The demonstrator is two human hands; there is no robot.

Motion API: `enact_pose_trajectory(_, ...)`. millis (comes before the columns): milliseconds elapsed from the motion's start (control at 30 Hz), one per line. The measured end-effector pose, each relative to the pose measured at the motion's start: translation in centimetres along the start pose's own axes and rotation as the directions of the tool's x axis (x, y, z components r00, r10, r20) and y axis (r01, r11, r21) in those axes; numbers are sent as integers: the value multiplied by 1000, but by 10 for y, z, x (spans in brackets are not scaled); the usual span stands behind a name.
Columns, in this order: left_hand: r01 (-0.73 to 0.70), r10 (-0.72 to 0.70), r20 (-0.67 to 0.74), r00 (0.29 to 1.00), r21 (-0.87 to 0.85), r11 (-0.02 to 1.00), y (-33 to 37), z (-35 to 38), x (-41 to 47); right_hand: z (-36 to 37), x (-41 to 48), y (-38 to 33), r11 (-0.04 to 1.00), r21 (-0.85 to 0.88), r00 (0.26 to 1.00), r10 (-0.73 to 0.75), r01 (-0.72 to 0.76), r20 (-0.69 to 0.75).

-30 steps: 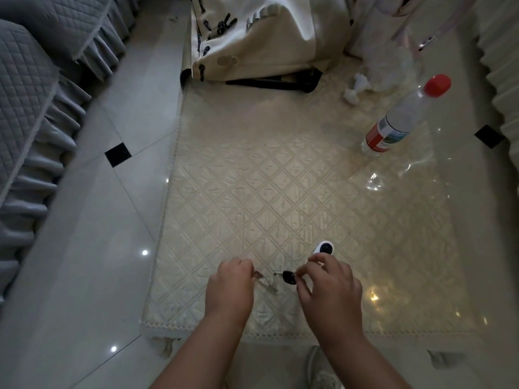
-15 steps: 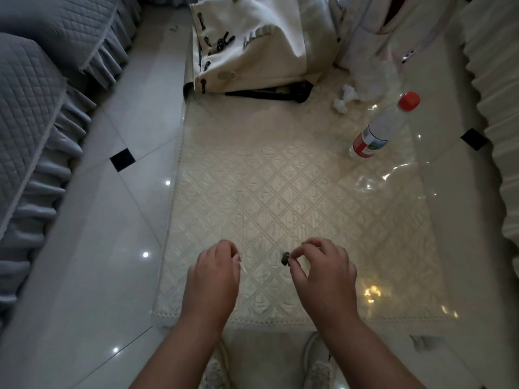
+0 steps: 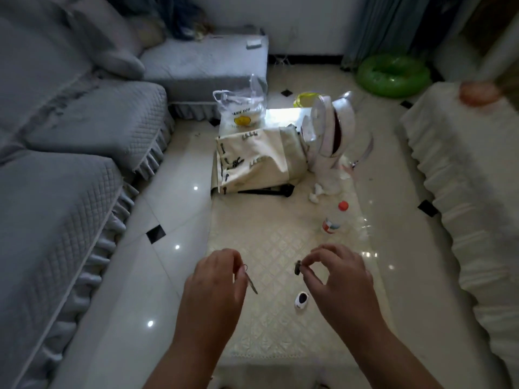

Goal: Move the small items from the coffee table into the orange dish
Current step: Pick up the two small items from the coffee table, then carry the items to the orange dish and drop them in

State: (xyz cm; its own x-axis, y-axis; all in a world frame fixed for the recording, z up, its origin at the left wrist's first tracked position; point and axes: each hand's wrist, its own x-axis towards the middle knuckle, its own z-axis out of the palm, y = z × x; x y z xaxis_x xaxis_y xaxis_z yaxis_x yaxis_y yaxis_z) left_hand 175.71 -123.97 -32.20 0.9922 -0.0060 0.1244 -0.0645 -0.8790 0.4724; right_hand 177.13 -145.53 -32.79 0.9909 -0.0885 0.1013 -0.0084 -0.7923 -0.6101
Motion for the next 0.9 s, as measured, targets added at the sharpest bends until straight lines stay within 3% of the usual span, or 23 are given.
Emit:
enact_pose_trajectory(233, -183, 187, -67, 980, 59, 981, 96, -133, 1, -145, -2, -80, 984, 75, 987, -159, 160, -20)
enact_pose_trajectory(333, -212, 212, -107, 971, 10, 977, 126, -177, -7, -189, -6, -105, 956, 89, 960, -280, 280, -8)
enact_pose_trajectory(500, -310, 310, -146, 939, 21, 950, 151, -232, -9, -242, -12, -144, 913, 92, 915, -385, 396, -120)
enact_pose_trajectory(733, -386, 375, -148, 915, -49, 921, 151, -267, -4, -274, -37, -171, 939, 45, 930, -331, 342, -160)
enact_pose_trajectory(900, -484, 474, -110, 873, -92, 870, 136, -287, 4, -271, -61, -192, 971, 27, 931, -218, 236, -292)
